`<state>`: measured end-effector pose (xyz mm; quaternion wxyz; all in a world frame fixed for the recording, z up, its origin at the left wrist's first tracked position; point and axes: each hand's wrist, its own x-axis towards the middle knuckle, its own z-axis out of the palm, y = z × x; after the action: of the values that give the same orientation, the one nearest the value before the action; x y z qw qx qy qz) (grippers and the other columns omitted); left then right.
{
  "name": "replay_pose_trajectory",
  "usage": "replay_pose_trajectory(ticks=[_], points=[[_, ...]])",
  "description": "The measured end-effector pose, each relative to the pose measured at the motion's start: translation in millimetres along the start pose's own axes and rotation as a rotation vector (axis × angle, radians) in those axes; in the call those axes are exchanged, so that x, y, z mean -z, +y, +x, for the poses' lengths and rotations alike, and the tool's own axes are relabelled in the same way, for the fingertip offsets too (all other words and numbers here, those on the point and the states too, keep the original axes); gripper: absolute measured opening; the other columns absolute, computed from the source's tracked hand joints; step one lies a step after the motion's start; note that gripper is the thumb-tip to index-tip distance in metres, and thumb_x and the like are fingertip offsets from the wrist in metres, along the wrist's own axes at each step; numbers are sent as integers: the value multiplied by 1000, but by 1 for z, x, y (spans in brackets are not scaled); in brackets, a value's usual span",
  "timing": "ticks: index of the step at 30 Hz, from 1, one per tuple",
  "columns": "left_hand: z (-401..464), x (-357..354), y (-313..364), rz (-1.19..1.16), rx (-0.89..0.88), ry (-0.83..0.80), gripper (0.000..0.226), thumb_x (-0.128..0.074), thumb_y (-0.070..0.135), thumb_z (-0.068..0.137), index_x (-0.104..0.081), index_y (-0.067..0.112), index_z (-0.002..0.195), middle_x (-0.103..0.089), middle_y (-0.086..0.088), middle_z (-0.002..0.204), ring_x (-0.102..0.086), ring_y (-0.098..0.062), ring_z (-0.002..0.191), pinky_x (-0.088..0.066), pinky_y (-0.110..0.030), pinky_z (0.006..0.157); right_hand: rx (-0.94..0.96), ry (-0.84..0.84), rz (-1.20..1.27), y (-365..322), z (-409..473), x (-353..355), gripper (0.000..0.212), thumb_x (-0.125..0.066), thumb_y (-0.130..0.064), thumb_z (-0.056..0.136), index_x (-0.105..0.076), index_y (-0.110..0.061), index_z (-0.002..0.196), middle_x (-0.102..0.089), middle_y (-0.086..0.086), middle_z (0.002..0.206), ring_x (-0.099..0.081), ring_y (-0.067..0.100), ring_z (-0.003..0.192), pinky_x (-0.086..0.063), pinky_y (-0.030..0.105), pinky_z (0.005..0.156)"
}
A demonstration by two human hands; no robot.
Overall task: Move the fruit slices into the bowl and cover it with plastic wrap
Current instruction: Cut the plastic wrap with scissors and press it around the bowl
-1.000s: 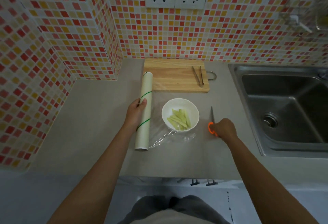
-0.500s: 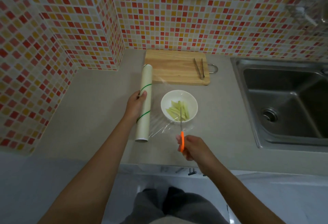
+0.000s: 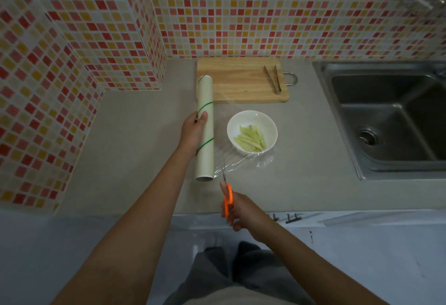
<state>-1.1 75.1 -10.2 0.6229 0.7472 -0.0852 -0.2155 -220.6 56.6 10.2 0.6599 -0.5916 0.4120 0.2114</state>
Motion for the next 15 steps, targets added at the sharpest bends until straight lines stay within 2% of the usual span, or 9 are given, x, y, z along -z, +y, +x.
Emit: replay_pose_trajectory(ticks=[3, 7, 12, 15], points=[[1, 0, 1, 8, 1, -12, 17, -52, 28, 96, -60, 13, 93, -57, 3, 72, -51, -9, 63, -42, -27, 60, 58, 9, 69, -10, 6, -5, 66, -41, -77, 79, -52, -12, 74, -56, 9, 73, -48, 17, 58, -38, 25, 52], [1, -2, 2, 7, 11, -16, 19, -51, 27, 97, -62, 12, 95, -58, 2, 73, -53, -11, 65, -43, -28, 63, 95, 29, 139, -16, 9, -5, 62, -40, -71, 84, -52, -11, 74, -57, 7, 71, -45, 15, 54, -36, 23, 50], [-2, -3, -2, -15, 32, -32, 23, -48, 28, 98, -62, 10, 98, -59, -7, 83, -54, -21, 77, -44, -35, 73, 147, 54, 126, -16, 12, -4, 58, -42, -68, 86, -53, -13, 71, -58, 5, 67, -46, 14, 52, -38, 24, 52], [-2, -5, -1, -39, 37, -21, 23, -47, 27, 99, -61, 8, 97, -58, -12, 86, -53, -21, 79, -42, -35, 73, 241, 96, 145, -10, 15, -3, 54, -47, -62, 86, -52, -13, 65, -54, -1, 53, -42, 10, 40, -33, 19, 45]])
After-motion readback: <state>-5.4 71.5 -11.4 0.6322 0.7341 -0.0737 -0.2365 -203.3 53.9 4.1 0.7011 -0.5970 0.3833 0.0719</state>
